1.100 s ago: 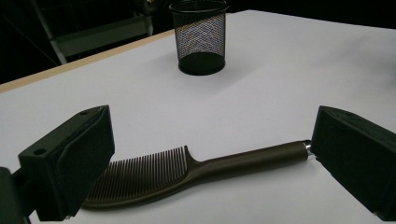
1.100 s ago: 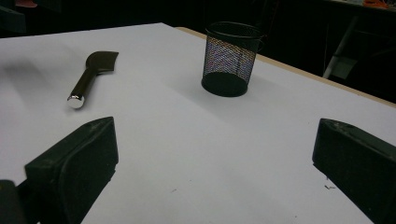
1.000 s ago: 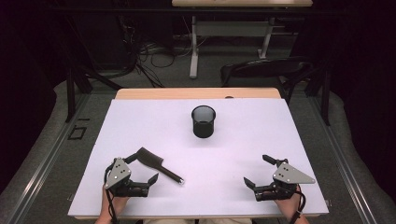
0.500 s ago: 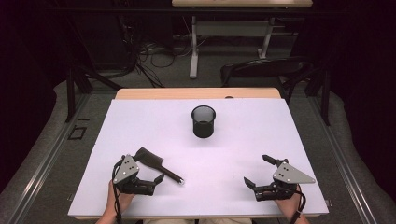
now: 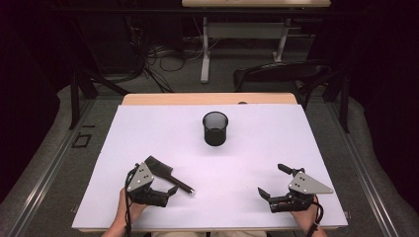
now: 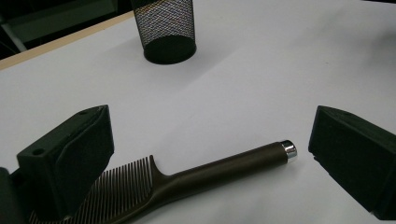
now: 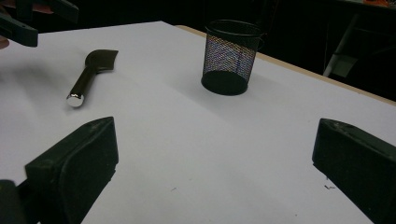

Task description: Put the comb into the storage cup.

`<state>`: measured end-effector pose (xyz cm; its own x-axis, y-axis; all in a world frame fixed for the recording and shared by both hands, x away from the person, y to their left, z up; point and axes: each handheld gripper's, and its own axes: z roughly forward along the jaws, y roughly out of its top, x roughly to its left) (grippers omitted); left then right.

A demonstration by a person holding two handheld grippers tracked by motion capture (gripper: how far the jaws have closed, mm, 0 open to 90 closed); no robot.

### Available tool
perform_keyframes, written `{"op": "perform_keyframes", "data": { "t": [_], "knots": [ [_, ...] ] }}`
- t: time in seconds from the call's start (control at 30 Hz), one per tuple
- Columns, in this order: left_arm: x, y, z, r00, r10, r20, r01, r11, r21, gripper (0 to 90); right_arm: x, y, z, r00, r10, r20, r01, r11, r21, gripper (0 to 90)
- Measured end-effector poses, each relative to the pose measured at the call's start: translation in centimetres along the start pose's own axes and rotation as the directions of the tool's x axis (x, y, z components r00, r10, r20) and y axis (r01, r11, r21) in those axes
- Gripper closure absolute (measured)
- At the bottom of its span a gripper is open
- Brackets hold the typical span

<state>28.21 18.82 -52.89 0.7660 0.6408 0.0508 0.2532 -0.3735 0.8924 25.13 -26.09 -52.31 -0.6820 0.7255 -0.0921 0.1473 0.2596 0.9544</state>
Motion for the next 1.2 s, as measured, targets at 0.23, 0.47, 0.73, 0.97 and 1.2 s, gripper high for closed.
{"op": "perform_keyframes", "data": {
  "t": [0.23,0.47,0.73,0.97,1.2],
  "knots": [
    [-0.1,0.1,0.4,0.9999,0.007,0.014,-0.007,0.9998,0.019,0.3,0.0,0.0,0.0,1.0,0.002,0.0,-0.002,1.0,0.008,0.0],
    [-0.4,0.1,0.5,0.9991,0.018,0.039,-0.02,0.999,0.039,12.1,0.0,0.0,0.0,1.0,0.001,0.001,-0.001,1.0,0.008,0.0],
    [-0.8,0.5,0.7,0.999,0.022,0.039,-0.023,0.999,0.039,36.3,0.0,0.0,0.0,1.0,0.001,0.001,-0.001,1.0,0.007,0.0],
    [-1.1,0.9,1.8,0.9969,0.025,0.075,-0.03,0.9975,0.065,72.0,-0.1,0.0,-0.1,1.0,0.002,0.003,-0.002,1.0,0.01,0.1],
    [-1.1,1.5,2.3,0.9975,0.013,0.07,-0.017,0.9974,0.07,90.0,-0.1,0.0,0.1,1.0,0.001,0.002,-0.001,1.0,0.012,0.3]
  ]
}}
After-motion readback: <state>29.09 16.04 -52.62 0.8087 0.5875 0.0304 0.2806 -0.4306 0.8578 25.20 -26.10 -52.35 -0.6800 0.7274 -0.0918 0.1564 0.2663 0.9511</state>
